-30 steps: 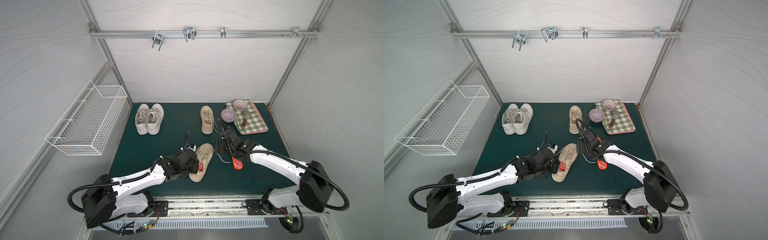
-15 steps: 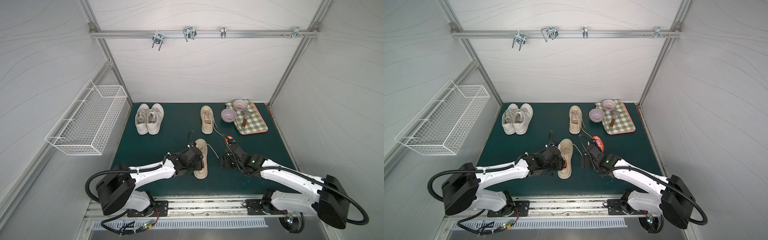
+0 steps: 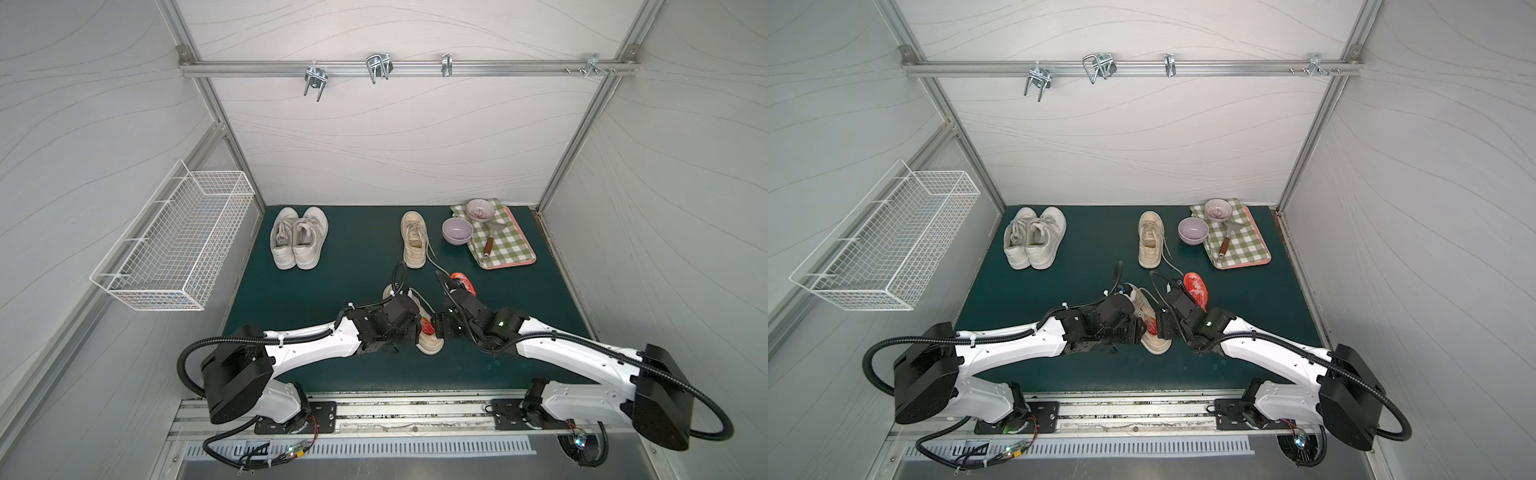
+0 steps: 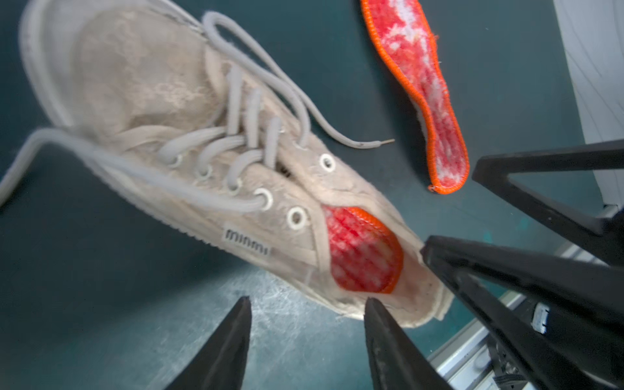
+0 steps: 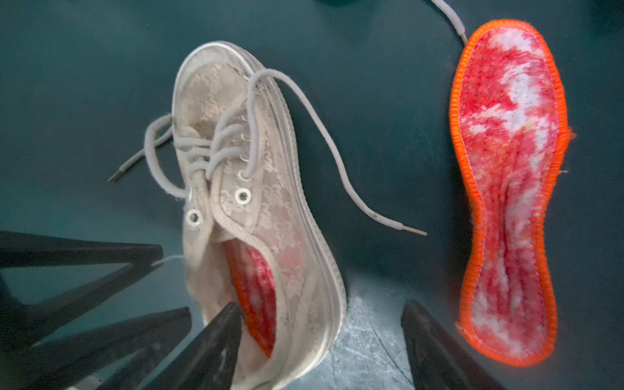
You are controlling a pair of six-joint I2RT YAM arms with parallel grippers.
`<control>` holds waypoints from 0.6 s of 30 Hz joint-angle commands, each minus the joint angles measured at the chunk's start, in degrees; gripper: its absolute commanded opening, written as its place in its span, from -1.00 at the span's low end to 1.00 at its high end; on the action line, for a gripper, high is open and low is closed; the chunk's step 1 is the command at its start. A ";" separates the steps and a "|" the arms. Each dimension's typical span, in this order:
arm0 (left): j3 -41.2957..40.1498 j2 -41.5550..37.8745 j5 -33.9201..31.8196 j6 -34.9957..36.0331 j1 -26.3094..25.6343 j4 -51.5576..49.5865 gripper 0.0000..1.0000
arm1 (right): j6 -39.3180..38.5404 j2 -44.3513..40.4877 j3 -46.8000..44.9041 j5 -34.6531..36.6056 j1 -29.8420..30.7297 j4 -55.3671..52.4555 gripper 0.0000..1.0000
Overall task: Remove the insole from the shoe
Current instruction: Adjust the shoe at the center of the board.
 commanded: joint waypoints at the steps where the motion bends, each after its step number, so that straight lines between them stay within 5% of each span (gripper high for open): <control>1: 2.24 -0.18 -2.16 -0.33 0.13 -0.32 0.23 | -2.52 1.85 2.27 -1.81 0.39 2.80 0.45; 12: 5.72 5.06 -4.96 -0.18 0.95 -0.84 0.15 | -3.10 4.08 1.72 -2.68 0.39 4.43 0.31; 18: 6.24 6.42 -5.89 -0.01 2.01 -0.92 -0.18 | -3.16 3.87 0.57 -2.76 0.39 5.15 0.21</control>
